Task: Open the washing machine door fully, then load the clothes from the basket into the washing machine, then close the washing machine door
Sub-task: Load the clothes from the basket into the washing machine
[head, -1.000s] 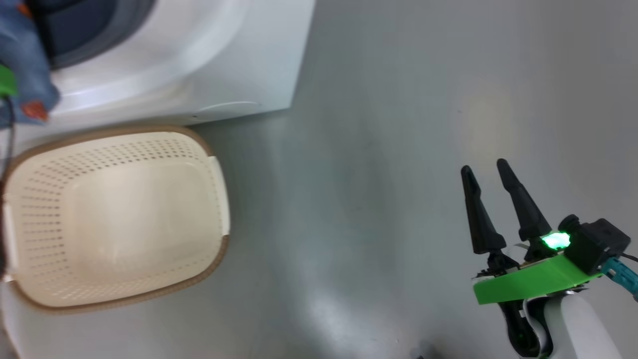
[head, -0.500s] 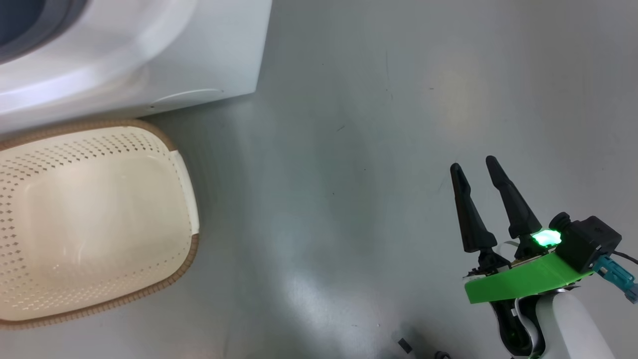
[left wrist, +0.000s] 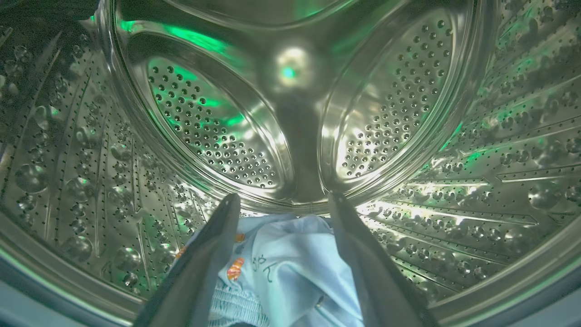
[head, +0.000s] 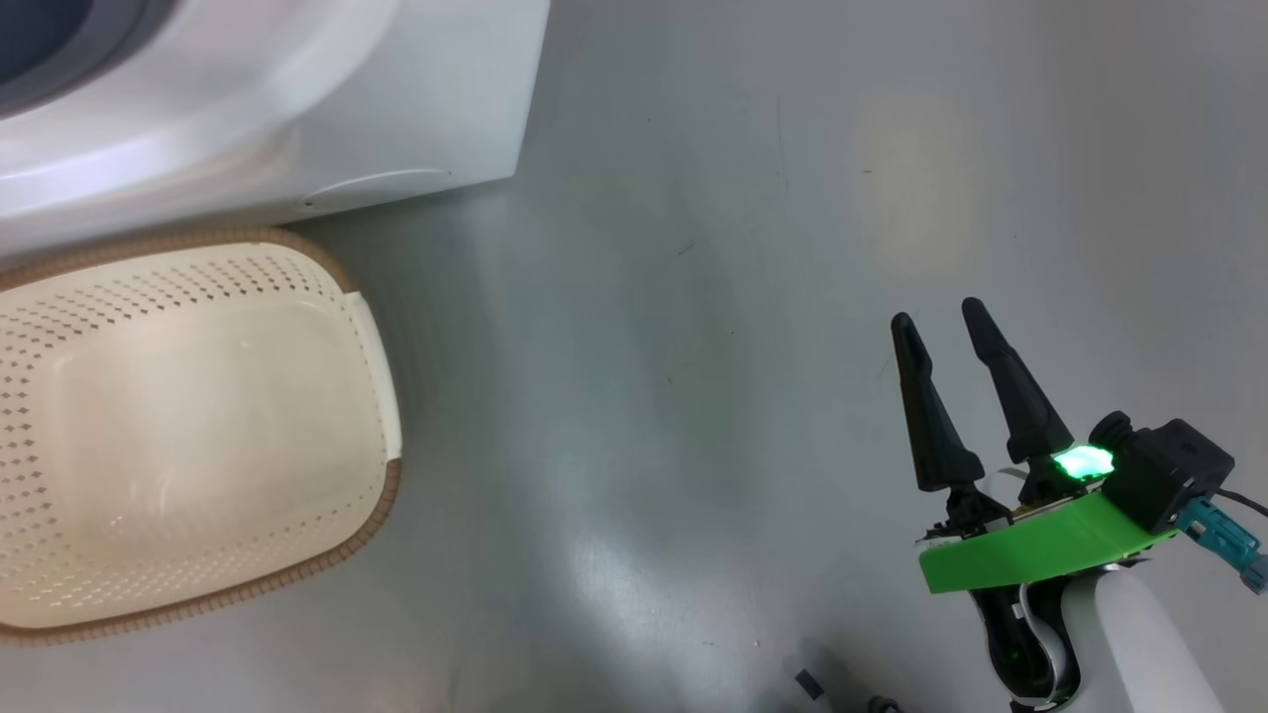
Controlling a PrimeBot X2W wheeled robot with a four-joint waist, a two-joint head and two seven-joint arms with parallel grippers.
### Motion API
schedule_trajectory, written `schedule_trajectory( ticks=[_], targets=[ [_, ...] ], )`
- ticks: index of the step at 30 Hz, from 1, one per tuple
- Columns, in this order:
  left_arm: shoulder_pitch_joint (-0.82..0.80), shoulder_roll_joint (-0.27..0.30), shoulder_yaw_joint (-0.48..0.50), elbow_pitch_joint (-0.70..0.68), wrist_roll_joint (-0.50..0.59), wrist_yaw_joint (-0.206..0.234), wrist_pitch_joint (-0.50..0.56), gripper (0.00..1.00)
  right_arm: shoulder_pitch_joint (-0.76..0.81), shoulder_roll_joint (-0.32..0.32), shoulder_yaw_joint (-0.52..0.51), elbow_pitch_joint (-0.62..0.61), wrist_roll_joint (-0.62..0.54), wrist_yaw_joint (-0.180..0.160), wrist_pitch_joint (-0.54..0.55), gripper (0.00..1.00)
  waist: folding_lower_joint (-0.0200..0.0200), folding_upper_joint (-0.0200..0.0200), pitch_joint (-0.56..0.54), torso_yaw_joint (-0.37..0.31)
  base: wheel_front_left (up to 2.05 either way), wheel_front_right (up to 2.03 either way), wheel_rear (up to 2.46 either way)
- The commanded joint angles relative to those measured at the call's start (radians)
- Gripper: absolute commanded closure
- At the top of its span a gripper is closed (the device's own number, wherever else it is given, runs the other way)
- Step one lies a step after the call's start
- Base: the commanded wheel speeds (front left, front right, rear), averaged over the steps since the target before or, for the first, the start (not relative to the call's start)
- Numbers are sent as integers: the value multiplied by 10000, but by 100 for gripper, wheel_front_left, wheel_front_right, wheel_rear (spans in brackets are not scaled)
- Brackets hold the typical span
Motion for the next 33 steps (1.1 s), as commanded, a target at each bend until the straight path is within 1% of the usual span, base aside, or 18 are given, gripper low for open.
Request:
schedule_trajectory(
  ticks=[1, 8, 14, 15, 19, 27, 33],
  targets=[
    [112, 405, 115, -172, 99, -10, -51, 0, 68, -19, 219, -218, 8, 29, -48, 0, 0, 0, -20, 28, 0, 0, 0],
    [866, 47, 157, -147, -39, -13, -51, 0, 70, -166, 152, -201, -33, 29, -48, 0, 0, 0, -277, 268, 0, 0, 0],
    [1913, -386, 300, -679, -190, -14, -51, 0, 64, -352, 135, -186, -86, 29, -48, 0, 0, 0, -609, 611, 0, 0, 0],
    [1913, -386, 300, -679, -190, -14, -51, 0, 64, -352, 135, -186, -86, 29, -48, 0, 0, 0, -609, 611, 0, 0, 0],
    [2815, -764, 540, -1239, -257, -14, -51, 0, 133, -471, 95, -108, -124, 29, -48, 0, 0, 0, -953, 864, 0, 0, 0],
    [4737, -1482, 436, -2339, -117, -15, -51, 0, 480, -783, 48, 85, -134, 29, -48, 0, 0, 0, -1802, 1417, 0, 0, 0],
    [6059, -1792, 340, -2925, -29, -15, -51, 0, 863, -1033, 98, 269, -118, 29, -48, 0, 0, 0, -2606, 1719, 0, 0, 0]
  ],
)
